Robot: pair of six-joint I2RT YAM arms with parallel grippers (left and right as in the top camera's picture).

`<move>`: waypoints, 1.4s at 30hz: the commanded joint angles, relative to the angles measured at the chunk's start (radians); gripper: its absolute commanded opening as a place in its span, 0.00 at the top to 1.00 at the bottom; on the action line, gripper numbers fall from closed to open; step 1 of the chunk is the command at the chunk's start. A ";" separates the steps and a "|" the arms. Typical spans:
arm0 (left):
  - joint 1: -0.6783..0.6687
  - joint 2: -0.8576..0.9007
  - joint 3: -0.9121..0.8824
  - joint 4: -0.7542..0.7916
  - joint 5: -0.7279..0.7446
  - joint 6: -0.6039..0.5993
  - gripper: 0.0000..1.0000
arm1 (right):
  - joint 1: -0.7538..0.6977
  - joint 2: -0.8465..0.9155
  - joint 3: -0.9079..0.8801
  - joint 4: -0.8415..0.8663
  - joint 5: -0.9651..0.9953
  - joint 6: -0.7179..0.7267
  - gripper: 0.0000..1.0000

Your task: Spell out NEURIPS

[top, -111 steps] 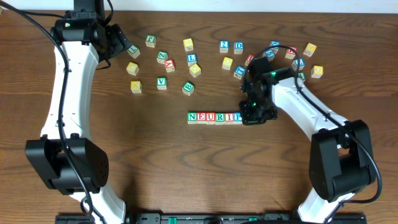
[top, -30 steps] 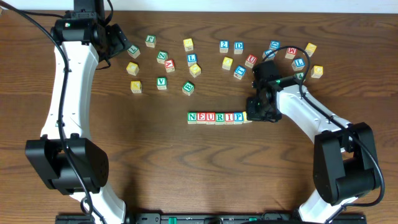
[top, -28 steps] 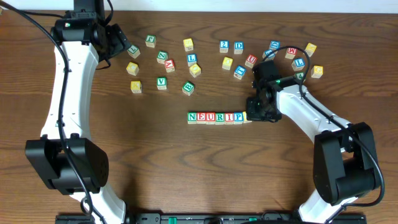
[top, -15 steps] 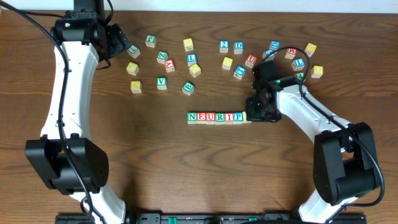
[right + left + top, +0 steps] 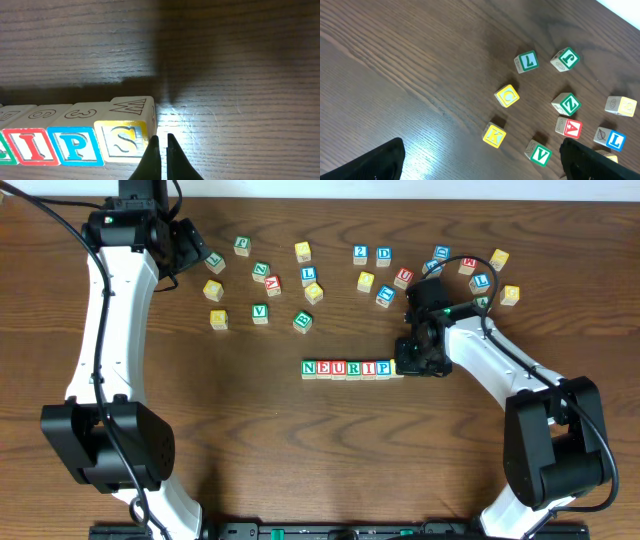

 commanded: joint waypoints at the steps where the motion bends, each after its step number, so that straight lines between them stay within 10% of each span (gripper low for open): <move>1: 0.002 0.008 -0.003 -0.003 -0.013 0.006 0.02 | 0.010 0.008 -0.008 -0.003 -0.013 0.010 0.99; 42: 0.002 0.008 -0.003 -0.003 -0.013 0.006 0.02 | -0.042 0.007 0.032 0.200 -0.043 -0.008 0.99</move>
